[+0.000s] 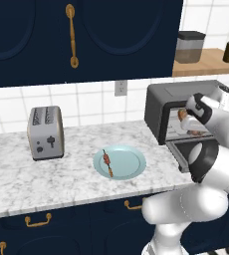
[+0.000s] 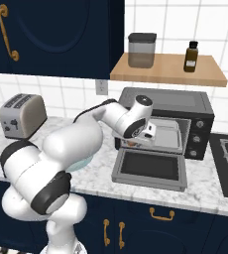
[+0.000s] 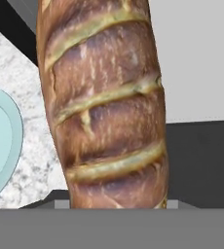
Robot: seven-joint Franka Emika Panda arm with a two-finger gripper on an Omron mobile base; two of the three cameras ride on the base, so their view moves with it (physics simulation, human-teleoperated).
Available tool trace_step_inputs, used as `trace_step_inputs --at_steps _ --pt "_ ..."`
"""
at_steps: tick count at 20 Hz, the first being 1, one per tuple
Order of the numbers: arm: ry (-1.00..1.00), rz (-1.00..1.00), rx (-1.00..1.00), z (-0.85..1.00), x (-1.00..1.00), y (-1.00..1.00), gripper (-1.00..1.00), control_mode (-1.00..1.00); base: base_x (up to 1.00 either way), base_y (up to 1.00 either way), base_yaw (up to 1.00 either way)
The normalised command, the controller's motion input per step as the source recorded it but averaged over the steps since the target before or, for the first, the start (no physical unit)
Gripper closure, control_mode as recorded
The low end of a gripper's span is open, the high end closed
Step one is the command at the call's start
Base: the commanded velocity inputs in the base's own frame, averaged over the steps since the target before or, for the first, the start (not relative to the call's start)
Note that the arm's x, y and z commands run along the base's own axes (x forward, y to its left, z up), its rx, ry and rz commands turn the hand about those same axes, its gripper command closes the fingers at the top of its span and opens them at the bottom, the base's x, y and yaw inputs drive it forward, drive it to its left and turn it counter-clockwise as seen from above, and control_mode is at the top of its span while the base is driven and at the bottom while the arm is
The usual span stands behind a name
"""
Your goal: Pick up the kebab skewer and baguette bread, and place them inside the toaster oven. Close the toaster oven door and start by setting the timer.
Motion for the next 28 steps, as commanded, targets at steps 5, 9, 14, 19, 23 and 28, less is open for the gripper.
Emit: trace_step_inputs --at_steps 5,9,14,19,23,28 --pt "0.0 0.0 0.0 0.0 0.22 -0.01 1.0 -1.0 0.0 0.0 0.0" --pt "0.0 0.0 0.02 -0.03 0.25 0.0 1.0 -1.0 0.0 0.0 0.0" --pt "-0.02 0.0 0.04 -0.13 0.39 0.0 1.0 -1.0 0.0 0.0 0.0" --pt "-0.06 0.0 0.01 -0.17 0.31 0.0 1.0 -1.0 0.0 0.0 0.0" --pt "-0.03 0.0 0.0 -0.24 0.23 -0.11 1.0 -1.0 0.0 0.0 0.0" --pt "-0.05 0.0 0.0 -0.17 0.0 -0.17 1.0 -1.0 0.0 0.0 0.0"
